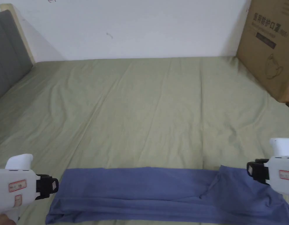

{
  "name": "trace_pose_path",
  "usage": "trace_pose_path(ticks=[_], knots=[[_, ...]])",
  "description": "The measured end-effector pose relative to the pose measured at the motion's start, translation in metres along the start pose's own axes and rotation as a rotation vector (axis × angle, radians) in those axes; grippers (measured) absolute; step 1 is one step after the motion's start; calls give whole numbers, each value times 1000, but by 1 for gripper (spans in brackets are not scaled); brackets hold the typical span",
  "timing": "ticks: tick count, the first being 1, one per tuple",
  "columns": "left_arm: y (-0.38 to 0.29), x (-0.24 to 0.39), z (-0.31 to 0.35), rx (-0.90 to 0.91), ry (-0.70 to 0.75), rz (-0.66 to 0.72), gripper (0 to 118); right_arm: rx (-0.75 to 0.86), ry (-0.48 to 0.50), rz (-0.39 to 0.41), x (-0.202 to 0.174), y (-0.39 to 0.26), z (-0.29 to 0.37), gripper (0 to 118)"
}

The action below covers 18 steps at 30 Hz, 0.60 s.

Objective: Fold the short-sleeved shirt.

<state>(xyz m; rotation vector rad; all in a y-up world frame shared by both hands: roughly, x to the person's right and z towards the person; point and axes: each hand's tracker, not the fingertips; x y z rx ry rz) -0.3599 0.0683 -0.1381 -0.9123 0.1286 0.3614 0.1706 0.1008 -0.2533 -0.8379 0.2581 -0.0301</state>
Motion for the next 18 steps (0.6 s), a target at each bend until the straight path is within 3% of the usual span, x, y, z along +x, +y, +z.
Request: trace_pose_path(ticks=[4, 5, 6, 7, 9, 10, 11, 18], knots=[[-10, -19, -5, 0, 24, 32, 1, -54, 95, -15, -37, -5, -34, 0], [-14, -26, -7, 1, -21, 117, 2, -74, 122, -1, -46, -8, -40, 0], [-17, -36, -8, 17, -69, 208, 12, -87, 139, 13, -53, -13, -48, 0], [-18, -45, -9, 22, -98, 261, 30, -104, 149, 35, -61, -16, -52, 0], [-24, -63, -18, -44, -178, 390, 86, -126, 184, 61, -75, -19, -58, 0], [-28, -68, -25, -64, -207, 415, 106, -135, 198, 62, -80, -23, -62, 0], [-32, -71, -32, -81, -207, 422, 117, -144, 201, 66, -86, -24, -66, 0], [-49, -82, -77, -142, -322, 615, 114, -171, 218, 79, -93, -26, -82, 0]])
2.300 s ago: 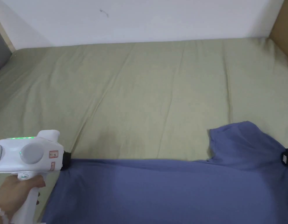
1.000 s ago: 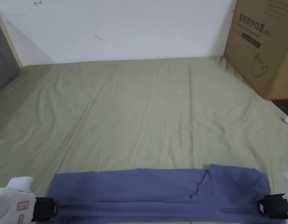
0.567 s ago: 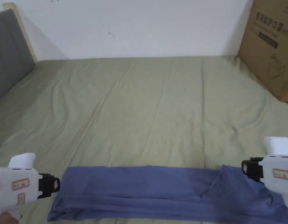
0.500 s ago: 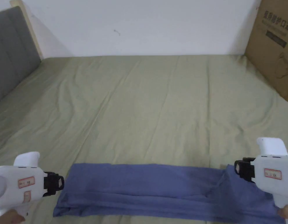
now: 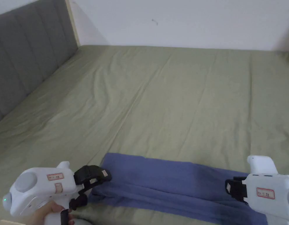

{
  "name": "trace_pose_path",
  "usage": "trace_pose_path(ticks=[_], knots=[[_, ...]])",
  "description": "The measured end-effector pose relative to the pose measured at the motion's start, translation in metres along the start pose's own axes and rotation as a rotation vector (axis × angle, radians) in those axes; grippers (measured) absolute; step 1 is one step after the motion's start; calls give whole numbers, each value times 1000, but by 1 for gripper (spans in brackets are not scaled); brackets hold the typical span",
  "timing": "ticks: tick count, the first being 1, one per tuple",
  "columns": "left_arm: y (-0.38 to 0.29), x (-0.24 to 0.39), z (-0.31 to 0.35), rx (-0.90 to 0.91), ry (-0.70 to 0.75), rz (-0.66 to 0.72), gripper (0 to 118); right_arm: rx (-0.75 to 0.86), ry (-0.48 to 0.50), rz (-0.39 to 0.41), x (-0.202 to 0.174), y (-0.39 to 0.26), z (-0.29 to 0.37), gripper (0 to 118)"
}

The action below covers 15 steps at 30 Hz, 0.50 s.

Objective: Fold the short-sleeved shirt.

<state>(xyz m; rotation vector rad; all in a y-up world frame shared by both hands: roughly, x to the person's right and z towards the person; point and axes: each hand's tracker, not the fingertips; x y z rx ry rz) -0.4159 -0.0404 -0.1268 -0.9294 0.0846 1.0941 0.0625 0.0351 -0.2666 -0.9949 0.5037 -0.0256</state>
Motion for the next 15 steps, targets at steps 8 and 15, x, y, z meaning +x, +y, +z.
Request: trace_pose_path(ticks=[8, 15], knots=[[-2, -13, 6, -4, 35, 98, 8, -25, -9, -17, 0, -2, -1, 0], [5, -2, 23, 29, 18, 35, 8, -41, -27, -82, 19, -7, -10, 0]])
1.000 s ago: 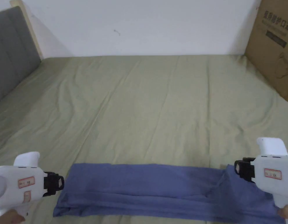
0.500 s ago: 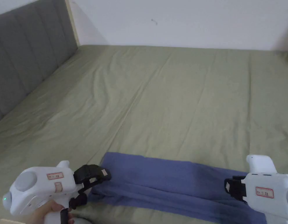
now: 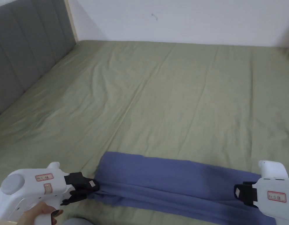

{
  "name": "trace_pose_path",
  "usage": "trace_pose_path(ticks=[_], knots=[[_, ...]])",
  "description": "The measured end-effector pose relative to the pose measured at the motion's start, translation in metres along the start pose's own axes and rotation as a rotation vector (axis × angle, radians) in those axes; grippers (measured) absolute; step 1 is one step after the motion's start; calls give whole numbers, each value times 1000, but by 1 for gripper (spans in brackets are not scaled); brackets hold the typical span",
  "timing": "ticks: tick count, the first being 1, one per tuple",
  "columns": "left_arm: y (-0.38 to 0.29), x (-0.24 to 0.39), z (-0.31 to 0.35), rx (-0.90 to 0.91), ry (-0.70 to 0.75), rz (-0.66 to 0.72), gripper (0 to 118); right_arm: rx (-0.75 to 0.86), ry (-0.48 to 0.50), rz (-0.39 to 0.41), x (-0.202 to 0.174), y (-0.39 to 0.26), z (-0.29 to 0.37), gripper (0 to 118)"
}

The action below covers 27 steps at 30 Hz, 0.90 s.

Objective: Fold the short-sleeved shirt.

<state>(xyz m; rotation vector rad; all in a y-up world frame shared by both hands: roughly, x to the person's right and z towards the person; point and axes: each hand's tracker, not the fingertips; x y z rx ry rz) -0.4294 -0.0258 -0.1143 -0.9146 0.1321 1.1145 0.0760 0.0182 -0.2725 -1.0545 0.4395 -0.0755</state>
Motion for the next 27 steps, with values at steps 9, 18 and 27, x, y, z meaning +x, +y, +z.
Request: trace_pose_path(ticks=[9, 18, 27], knots=[[0, 49, 10, 51, -41, -75, 8, 43, -23, -103, 28, 1, 29, 0], [-41, 193, -15, -6, -153, -473, 8, 110, -4, -234, 74, -5, 50, 0], [-169, 289, -140, -327, -155, -972, 8, 138, -24, -364, 123, -27, 61, 0]])
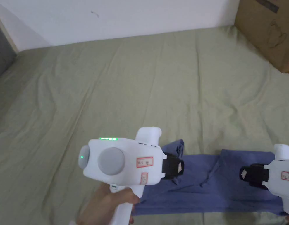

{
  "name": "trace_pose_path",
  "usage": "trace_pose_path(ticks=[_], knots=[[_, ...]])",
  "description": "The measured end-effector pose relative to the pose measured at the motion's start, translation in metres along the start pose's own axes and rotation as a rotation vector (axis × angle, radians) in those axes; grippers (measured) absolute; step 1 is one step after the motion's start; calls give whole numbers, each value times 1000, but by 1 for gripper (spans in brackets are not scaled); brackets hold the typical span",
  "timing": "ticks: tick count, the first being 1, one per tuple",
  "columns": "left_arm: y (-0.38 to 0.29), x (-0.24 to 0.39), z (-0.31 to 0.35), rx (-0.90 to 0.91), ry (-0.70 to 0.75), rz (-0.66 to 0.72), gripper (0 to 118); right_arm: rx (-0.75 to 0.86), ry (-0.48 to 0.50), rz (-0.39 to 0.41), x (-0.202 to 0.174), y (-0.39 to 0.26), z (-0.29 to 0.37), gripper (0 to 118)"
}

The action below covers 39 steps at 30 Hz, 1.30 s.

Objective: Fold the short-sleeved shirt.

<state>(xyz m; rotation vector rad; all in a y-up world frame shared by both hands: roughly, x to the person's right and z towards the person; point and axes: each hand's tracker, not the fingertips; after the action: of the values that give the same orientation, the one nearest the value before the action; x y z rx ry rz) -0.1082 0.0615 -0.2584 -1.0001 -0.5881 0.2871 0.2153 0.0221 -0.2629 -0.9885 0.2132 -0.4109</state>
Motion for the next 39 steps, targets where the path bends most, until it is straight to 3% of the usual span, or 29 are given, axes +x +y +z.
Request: trace_pose_path(ticks=[1, 2, 4, 5, 7, 8, 10, 12, 13, 14, 15, 18, 22, 29, 39], knots=[[-3, 4, -20, -23, -8, -19, 11, 0, -2, -13, 6, -1, 1, 0], [-9, 5, -38, -39, 6, -20, 25, 1, -7, -29, 11, -2, 2, 0], [-20, 3, -67, -83, 41, -42, 31, -1, -17, -57, 21, -4, 5, 0], [-25, 3, -75, -123, 52, -36, 46, 0, -20, -64, 25, -4, 7, 0], [-29, -1, -77, -133, 55, -56, 99, 4, -29, -70, 32, -5, 10, 0], [-29, -2, -73, -123, 59, -49, 112, 6, -36, -74, 34, -5, 12, 0], [-21, -8, -53, -45, 60, 37, 107, 15, -45, -69, 35, -6, 15, 0], [-14, -20, -24, 14, -10, 126, 85, 25, -49, -57, 34, -5, 16, 0], [-14, -27, -13, 62, -71, 186, 62, 27, -47, -54, 34, -5, 16, 0], [-14, -34, -6, 85, -62, 231, 27, 28, -45, -55, 33, -5, 16, 0], [-15, -41, -1, 138, -32, 280, 8, 29, -38, -59, 33, -5, 15, 0], [-22, -61, 0, 138, 94, 298, 4, 30, -23, -68, 30, -6, 12, 0], [-43, -66, -29, 39, 34, 395, 3, 23, -7, -56, 25, -10, 9, 0], [-53, -21, -86, -58, -8, 271, 2, 7, 0, -67, 24, -15, 7, 0], [-52, -9, -65, -53, -82, 199, 2, 13, -12, -54, 8, -14, 11, 0]])
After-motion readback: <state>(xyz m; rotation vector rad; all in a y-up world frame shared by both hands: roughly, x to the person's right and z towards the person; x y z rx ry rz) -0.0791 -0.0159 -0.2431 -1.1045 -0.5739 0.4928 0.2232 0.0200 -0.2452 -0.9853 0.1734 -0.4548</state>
